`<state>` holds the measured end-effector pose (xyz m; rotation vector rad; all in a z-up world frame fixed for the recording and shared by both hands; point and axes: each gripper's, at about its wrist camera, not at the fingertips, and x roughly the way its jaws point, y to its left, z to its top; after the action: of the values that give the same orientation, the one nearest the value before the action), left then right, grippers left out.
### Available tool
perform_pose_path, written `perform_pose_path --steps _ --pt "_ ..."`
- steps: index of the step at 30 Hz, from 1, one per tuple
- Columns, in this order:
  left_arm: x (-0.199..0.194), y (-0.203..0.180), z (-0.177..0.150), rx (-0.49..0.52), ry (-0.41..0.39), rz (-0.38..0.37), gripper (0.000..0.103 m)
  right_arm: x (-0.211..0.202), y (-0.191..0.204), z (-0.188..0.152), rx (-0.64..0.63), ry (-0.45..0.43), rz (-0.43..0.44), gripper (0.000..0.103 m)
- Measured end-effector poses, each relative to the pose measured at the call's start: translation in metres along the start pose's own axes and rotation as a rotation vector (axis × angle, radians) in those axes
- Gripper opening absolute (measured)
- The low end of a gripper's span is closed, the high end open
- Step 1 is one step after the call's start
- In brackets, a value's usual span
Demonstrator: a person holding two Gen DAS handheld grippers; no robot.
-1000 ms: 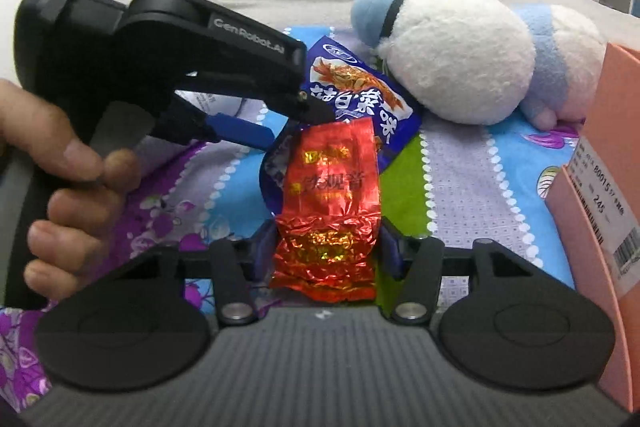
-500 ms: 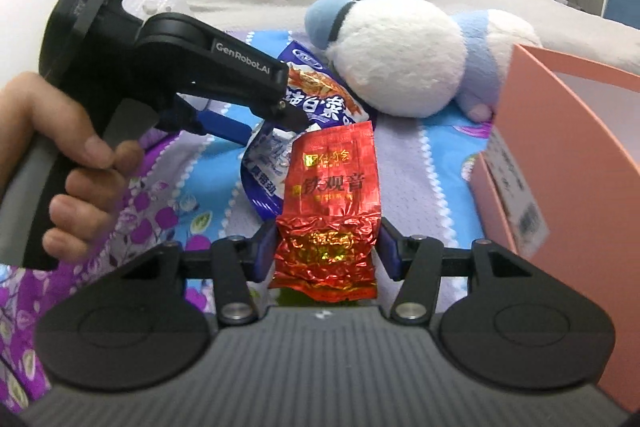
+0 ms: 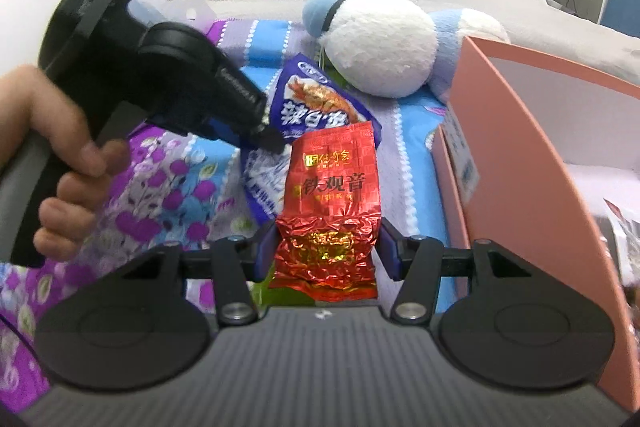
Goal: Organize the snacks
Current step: 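Grasp the red tea packet with the right gripper while the left grasps the blue spicy-cabbage bag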
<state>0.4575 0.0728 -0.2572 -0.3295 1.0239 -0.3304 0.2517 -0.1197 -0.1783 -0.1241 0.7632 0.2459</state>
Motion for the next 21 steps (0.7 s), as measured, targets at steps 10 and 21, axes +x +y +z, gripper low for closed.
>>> perform_pose_path --steps 10,21 --pt "-0.065 -0.018 -0.082 -0.048 0.004 0.045 0.016 -0.060 -0.002 -0.036 -0.020 0.058 0.024 0.055" --pt "-0.132 -0.045 -0.175 -0.122 -0.042 0.100 0.016 -0.111 0.002 -0.082 0.036 0.095 0.090 0.055"
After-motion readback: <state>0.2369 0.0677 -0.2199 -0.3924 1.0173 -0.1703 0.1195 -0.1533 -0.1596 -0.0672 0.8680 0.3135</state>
